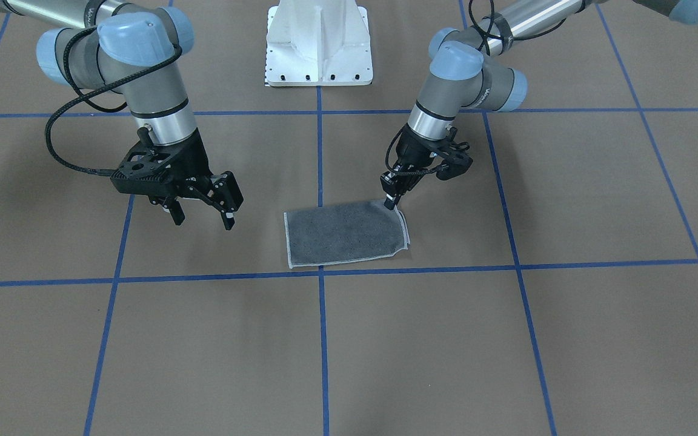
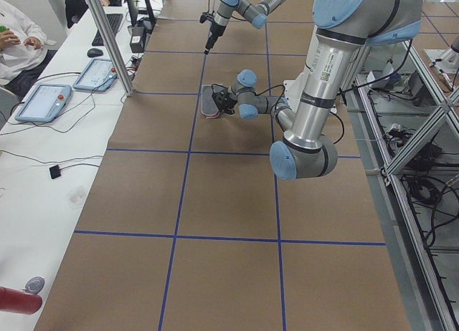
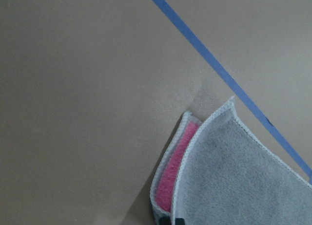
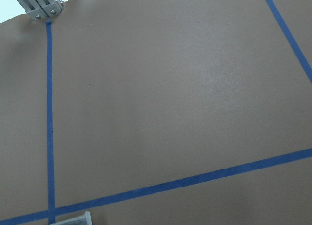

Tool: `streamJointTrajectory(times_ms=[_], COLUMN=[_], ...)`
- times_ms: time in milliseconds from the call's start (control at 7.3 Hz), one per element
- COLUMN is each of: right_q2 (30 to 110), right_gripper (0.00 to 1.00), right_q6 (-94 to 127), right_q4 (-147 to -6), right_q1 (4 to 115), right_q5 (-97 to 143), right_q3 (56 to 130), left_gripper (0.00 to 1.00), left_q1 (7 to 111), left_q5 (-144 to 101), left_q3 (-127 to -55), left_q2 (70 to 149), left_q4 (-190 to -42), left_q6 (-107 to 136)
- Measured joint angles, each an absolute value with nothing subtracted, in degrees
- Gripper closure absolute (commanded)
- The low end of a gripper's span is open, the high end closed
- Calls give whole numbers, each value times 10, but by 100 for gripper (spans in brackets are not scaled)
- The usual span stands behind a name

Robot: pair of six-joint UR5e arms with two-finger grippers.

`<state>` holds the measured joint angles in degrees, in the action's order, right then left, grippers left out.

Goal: Fold towel twice with both arms
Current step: 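Fold the held end with the left gripper over onto the strip's other end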

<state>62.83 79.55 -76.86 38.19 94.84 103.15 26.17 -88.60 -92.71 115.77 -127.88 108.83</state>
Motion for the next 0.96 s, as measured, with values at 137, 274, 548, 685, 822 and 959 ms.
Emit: streamJointTrajectory(times_ms=[137,274,548,685,822,959], right_q2=[629,629,629,630,630,630], right_gripper=[0,0,0,0,0,0], right_q6=[795,795,796,796,796,797], right_q4=[-768,-768,-768,-768,-768,-768], right_q1=[382,382,382,382,382,382], right_q5=[948,948,947,947,947,946], right_q3=[1032,1033,1033,1033,1033,1033], left_gripper=[100,100,100,100,100,100], left_q1=[262,262,261,260,260,260], left_q5=[-886,-886,-886,-886,-886,-886], left_q3=[-924,-915,-870,-845,-822,-802], left_q2=[1189,1232,1309,1338,1362,1382], left_q4=[-1247,-1210,-1177,-1173,-1172,-1171], left_q6=[1069,1052,1025,1015,1011,1007])
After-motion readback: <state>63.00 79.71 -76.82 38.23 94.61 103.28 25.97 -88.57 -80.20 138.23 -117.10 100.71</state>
